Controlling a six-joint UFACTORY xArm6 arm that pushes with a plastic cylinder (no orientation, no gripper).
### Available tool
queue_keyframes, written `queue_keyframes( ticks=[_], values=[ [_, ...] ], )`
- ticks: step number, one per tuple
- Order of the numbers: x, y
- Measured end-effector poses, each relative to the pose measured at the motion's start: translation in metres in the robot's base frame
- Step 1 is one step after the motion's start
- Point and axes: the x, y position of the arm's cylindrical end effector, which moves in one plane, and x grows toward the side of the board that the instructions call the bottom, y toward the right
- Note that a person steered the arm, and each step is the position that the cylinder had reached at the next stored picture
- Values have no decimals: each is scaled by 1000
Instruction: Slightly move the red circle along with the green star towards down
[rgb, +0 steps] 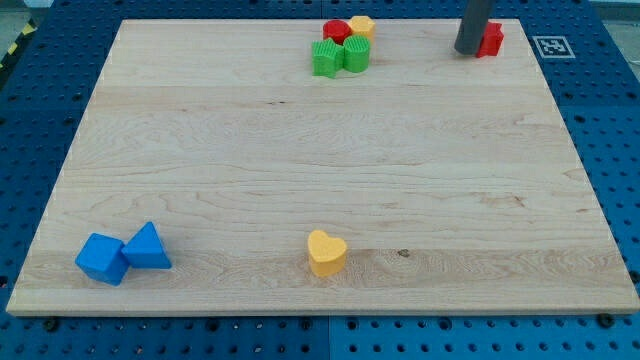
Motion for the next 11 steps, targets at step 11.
queue_keyframes(
  ticks=[11],
  values=[
    [-50, -206]
  ],
)
